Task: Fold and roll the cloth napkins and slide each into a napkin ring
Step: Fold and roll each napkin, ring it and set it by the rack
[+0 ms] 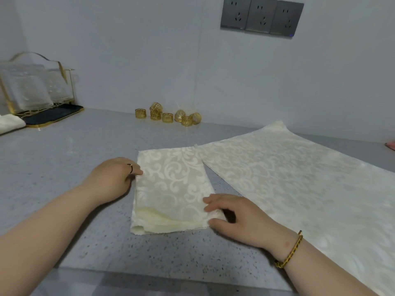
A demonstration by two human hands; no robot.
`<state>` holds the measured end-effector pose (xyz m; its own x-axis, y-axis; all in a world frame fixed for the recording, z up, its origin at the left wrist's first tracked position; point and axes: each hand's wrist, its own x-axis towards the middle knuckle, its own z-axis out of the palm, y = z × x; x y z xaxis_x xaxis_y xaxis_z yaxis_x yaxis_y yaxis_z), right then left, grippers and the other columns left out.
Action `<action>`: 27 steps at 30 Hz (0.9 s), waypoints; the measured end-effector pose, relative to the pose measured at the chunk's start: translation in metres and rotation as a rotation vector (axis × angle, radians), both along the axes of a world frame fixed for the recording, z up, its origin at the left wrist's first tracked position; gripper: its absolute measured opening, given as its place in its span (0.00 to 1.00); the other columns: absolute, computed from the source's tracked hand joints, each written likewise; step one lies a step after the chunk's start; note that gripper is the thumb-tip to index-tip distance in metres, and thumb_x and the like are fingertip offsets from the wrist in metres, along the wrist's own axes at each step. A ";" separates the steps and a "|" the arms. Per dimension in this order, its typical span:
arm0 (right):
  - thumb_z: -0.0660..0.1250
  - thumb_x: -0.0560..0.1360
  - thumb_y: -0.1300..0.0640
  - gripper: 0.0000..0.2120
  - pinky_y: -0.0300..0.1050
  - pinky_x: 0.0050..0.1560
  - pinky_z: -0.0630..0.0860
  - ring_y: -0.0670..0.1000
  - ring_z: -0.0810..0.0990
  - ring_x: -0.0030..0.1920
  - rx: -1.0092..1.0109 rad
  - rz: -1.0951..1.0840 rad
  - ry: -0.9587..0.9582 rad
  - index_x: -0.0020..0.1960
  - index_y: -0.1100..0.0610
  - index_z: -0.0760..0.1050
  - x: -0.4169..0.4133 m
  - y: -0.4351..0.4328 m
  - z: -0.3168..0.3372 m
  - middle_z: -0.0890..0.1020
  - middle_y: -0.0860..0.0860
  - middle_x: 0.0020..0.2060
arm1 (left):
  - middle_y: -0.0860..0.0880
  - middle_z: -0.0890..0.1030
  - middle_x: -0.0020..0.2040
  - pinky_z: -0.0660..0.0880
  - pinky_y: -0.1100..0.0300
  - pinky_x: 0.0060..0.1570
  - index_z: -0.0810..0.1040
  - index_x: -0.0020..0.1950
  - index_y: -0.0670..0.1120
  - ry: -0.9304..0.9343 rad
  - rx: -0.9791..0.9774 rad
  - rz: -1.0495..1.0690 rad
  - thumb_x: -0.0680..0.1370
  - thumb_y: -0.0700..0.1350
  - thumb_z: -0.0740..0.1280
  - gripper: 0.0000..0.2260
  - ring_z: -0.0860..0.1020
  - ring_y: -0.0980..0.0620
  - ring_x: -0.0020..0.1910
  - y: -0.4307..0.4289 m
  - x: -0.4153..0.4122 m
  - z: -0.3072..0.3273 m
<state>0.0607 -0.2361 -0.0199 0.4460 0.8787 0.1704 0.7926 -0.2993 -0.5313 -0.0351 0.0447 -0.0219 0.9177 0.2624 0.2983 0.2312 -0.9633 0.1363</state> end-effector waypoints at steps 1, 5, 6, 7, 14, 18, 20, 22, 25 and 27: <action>0.68 0.73 0.53 0.16 0.14 0.55 0.52 0.30 0.62 0.61 -0.004 0.003 0.003 0.60 0.51 0.75 -0.001 -0.001 0.000 0.67 0.33 0.58 | 0.56 0.71 0.65 0.57 0.71 0.63 0.75 0.63 0.49 -0.016 -0.028 -0.048 0.75 0.34 0.58 0.20 0.66 0.57 0.67 -0.004 -0.008 0.000; 0.69 0.72 0.52 0.20 0.14 0.56 0.50 0.29 0.60 0.62 -0.029 0.016 -0.027 0.63 0.49 0.73 -0.003 0.000 -0.001 0.64 0.32 0.59 | 0.71 0.68 0.54 0.52 0.83 0.57 0.80 0.56 0.53 -0.029 -0.213 -0.259 0.71 0.58 0.57 0.21 0.63 0.73 0.59 -0.044 -0.047 -0.003; 0.69 0.72 0.52 0.20 0.14 0.57 0.50 0.30 0.60 0.63 -0.034 0.018 -0.036 0.63 0.49 0.72 -0.003 0.000 -0.001 0.64 0.32 0.60 | 0.74 0.66 0.53 0.54 0.82 0.57 0.80 0.55 0.55 -0.047 -0.241 -0.316 0.67 0.69 0.53 0.28 0.61 0.74 0.59 -0.052 -0.055 -0.004; 0.69 0.72 0.52 0.20 0.15 0.57 0.50 0.30 0.60 0.63 -0.039 0.021 -0.048 0.63 0.49 0.72 -0.004 0.000 -0.001 0.64 0.32 0.60 | 0.76 0.64 0.54 0.55 0.81 0.58 0.79 0.55 0.58 -0.023 -0.246 -0.313 0.63 0.77 0.49 0.35 0.60 0.75 0.60 -0.058 -0.062 -0.006; 0.62 0.75 0.59 0.19 0.15 0.55 0.51 0.31 0.60 0.61 -0.077 0.036 -0.173 0.65 0.50 0.71 -0.003 -0.001 0.003 0.65 0.33 0.62 | 0.63 0.82 0.46 0.70 0.78 0.41 0.83 0.45 0.57 -0.155 0.072 -0.285 0.75 0.68 0.42 0.31 0.79 0.68 0.42 -0.066 -0.067 -0.016; 0.61 0.75 0.58 0.18 0.19 0.57 0.54 0.38 0.66 0.66 -0.096 0.032 -0.223 0.65 0.50 0.71 -0.005 -0.003 0.003 0.68 0.39 0.67 | 0.60 0.84 0.40 0.74 0.72 0.34 0.84 0.38 0.54 -0.182 0.114 -0.350 0.73 0.57 0.54 0.20 0.81 0.64 0.37 -0.069 -0.062 -0.013; 0.61 0.75 0.55 0.18 0.19 0.57 0.54 0.39 0.66 0.67 -0.088 0.027 -0.219 0.64 0.50 0.72 -0.006 -0.005 0.001 0.69 0.39 0.67 | 0.60 0.84 0.40 0.75 0.71 0.33 0.84 0.38 0.54 -0.215 0.158 -0.367 0.79 0.54 0.48 0.25 0.81 0.64 0.37 -0.066 -0.061 -0.016; 0.60 0.75 0.55 0.18 0.19 0.58 0.54 0.39 0.67 0.67 -0.097 0.023 -0.215 0.64 0.51 0.72 -0.011 -0.006 0.001 0.69 0.40 0.67 | 0.60 0.84 0.41 0.74 0.72 0.36 0.84 0.39 0.54 -0.279 0.184 -0.367 0.81 0.56 0.40 0.32 0.81 0.64 0.38 -0.063 -0.063 -0.020; 0.54 0.73 0.52 0.21 0.21 0.58 0.56 0.40 0.68 0.66 -0.098 0.020 -0.217 0.64 0.52 0.73 -0.017 -0.009 0.002 0.71 0.40 0.66 | 0.60 0.83 0.42 0.72 0.74 0.41 0.84 0.40 0.54 -0.279 0.134 -0.369 0.81 0.57 0.40 0.32 0.80 0.64 0.41 -0.066 -0.069 -0.022; 0.53 0.74 0.52 0.21 0.20 0.57 0.57 0.37 0.70 0.63 -0.084 0.006 -0.216 0.63 0.52 0.74 -0.022 -0.012 0.004 0.73 0.40 0.64 | 0.60 0.84 0.43 0.71 0.74 0.44 0.85 0.41 0.53 -0.264 0.068 -0.371 0.80 0.58 0.42 0.31 0.78 0.65 0.45 -0.070 -0.074 -0.022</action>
<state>0.0391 -0.2481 -0.0161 0.4020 0.8963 0.1872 0.8869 -0.3304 -0.3228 -0.1094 -0.0249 -0.0440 0.8364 -0.0980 0.5393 -0.1654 -0.9832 0.0778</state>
